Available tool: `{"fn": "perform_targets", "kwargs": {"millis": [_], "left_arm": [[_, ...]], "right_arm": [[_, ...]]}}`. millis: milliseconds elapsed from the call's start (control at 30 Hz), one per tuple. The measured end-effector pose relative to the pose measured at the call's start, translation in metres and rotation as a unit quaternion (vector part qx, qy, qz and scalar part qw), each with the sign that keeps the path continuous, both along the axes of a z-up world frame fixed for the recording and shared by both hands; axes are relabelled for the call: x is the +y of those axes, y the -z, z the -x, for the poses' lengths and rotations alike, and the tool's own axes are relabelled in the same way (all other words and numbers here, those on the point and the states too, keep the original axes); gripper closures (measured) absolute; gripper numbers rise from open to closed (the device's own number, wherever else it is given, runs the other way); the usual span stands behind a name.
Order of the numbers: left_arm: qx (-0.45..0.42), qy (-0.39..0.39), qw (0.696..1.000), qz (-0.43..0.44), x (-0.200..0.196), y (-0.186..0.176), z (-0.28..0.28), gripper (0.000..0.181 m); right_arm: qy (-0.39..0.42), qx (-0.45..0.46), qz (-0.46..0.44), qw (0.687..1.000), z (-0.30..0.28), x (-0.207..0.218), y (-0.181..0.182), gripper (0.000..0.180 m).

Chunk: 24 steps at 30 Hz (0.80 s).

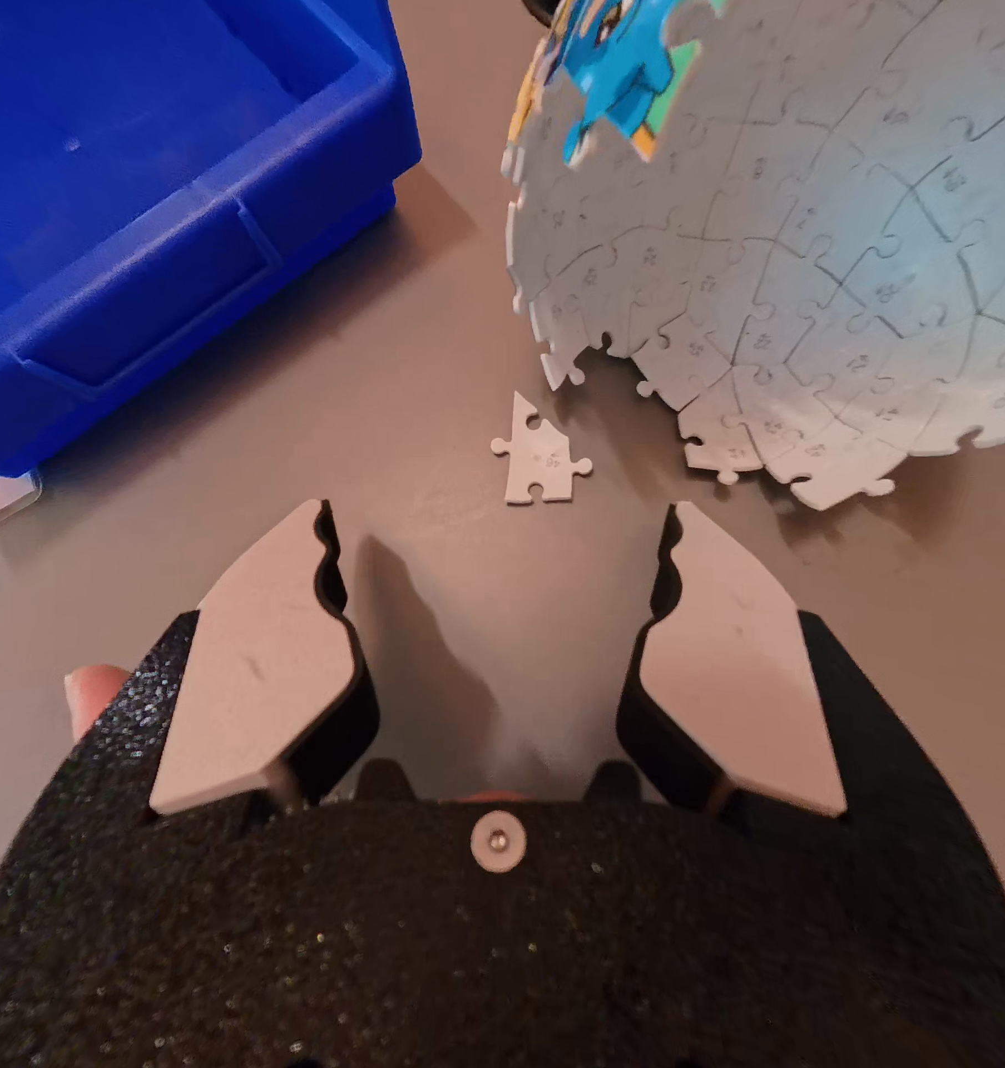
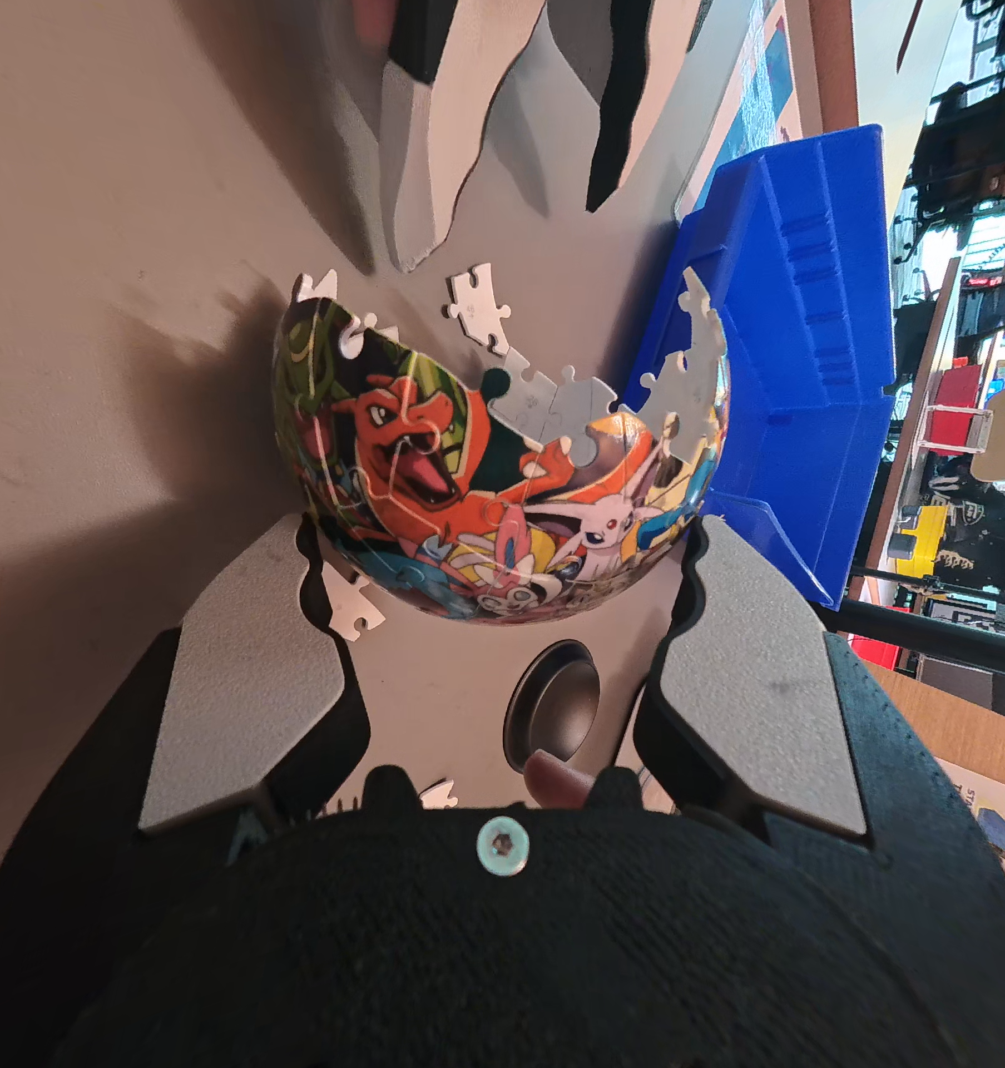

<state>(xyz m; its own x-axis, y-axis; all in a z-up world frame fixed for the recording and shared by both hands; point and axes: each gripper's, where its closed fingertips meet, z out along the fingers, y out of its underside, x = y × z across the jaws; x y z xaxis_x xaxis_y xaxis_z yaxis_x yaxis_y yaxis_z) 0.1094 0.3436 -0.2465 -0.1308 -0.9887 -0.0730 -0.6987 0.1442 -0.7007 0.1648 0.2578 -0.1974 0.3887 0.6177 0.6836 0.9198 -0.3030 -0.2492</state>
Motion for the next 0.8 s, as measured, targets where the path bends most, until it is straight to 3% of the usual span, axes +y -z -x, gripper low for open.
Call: {"fn": "perform_targets", "kwargs": {"millis": [200, 300, 400, 467, 600, 667, 800], "left_arm": [[-0.006, 0.001, 1.000, 0.028, 0.006, -0.019, 0.017, 0.078], [-0.057, -0.039, 0.997, -0.017, 0.042, -0.076, 0.029, 0.078], [-0.139, -0.063, 0.976, -0.158, 0.074, -0.210, 0.002, 0.079], [-0.218, -0.032, 0.943, -0.251, 0.053, -0.321, -0.039, 0.075], [-0.377, 0.021, 0.778, -0.503, -0.035, -0.535, -0.108, 0.060], [-0.423, 0.040, 0.710, -0.561, -0.089, -0.605, -0.124, 0.061], [-0.503, 0.067, 0.668, -0.544, -0.172, -0.672, -0.132, 0.058]], "right_arm": [[-0.002, 0.006, -0.004, 1.000, 0.002, 0.002, 0.000, 0.061], [-0.001, 0.009, -0.004, 1.000, 0.001, 0.001, 0.000, 0.061], [0.000, 0.009, -0.002, 1.000, 0.000, 0.000, 0.000, 0.062], [-0.002, 0.014, -0.003, 1.000, 0.002, 0.001, 0.000, 0.062], [-0.006, 0.003, -0.004, 1.000, 0.006, 0.002, 0.000, 0.061], [-0.006, 0.001, -0.003, 1.000, 0.007, 0.001, -0.001, 0.061], [-0.001, 0.001, 0.000, 1.000, 0.003, -0.001, 0.000, 0.061]]}}
